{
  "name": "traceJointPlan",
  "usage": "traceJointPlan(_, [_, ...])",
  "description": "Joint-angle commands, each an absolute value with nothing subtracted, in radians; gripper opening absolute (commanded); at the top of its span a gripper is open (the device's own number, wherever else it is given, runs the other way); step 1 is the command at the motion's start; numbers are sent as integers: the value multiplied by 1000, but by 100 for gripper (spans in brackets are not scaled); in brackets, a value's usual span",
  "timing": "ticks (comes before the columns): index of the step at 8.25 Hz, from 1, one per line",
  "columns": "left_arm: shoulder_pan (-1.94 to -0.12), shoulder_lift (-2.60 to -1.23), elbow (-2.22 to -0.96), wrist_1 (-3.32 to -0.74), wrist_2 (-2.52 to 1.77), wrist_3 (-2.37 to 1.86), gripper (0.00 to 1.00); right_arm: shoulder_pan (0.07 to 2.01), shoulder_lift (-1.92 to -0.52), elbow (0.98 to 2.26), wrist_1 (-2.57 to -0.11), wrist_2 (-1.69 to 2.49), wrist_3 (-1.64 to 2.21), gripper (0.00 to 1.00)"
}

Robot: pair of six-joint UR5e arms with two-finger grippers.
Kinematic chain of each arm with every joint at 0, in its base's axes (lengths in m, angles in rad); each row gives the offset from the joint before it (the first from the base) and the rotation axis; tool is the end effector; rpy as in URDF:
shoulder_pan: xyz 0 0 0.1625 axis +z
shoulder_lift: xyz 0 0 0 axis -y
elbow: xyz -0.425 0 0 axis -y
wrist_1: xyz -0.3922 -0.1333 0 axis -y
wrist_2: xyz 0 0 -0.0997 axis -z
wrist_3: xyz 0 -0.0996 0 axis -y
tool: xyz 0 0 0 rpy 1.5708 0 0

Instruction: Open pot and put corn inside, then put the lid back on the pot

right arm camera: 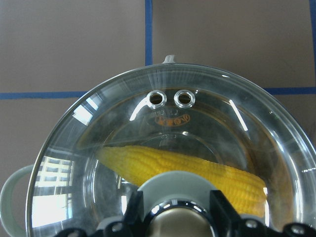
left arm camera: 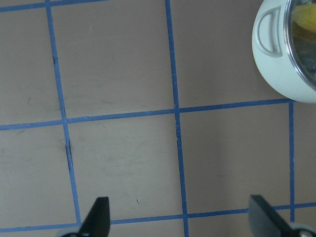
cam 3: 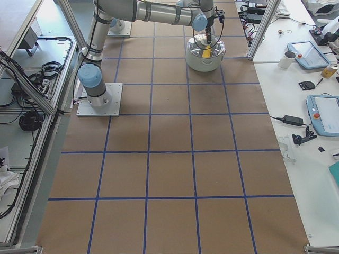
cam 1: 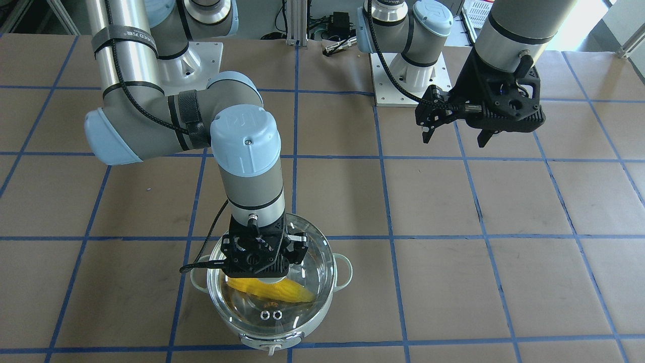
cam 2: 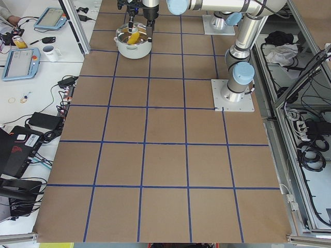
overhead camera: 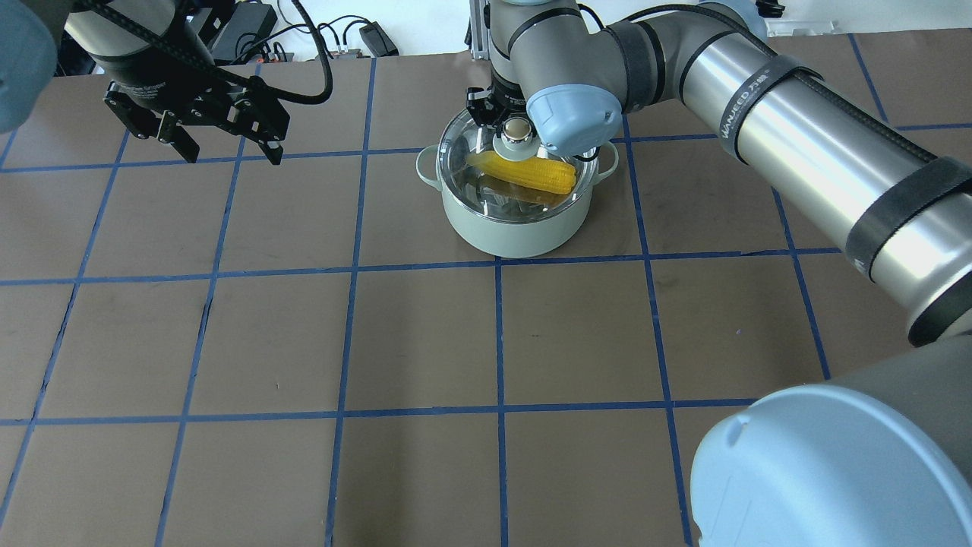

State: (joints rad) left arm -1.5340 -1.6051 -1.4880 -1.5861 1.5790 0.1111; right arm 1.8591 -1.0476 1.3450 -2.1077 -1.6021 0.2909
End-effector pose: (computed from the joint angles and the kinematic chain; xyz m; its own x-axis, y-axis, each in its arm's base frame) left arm -0.1137 -0.5138 0.5100 -0.9972 0.0739 -0.0118 0.0743 0.9967 -0.0321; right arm 0.3261 -0.6416 0.3427 -0.9992 0.0017 -0.0389 0.0108 0.9717 -0.2360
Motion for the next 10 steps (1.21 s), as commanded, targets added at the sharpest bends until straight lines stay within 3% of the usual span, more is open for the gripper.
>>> traceJointPlan(1, [-1534, -1605, -1488, -1588, 1577, 110, 100, 1853, -1048, 1344, -2108, -1598, 287, 100])
traceJointPlan(6, [-1534, -1605, -1488, -1588, 1577, 110, 100, 1797, -1181, 1348, -2067, -1600, 238, 100])
traceJointPlan(10, [-1534, -1605, -1488, -1588, 1585, 107, 100, 1634, -1601, 1538, -1702, -1572, 109, 100])
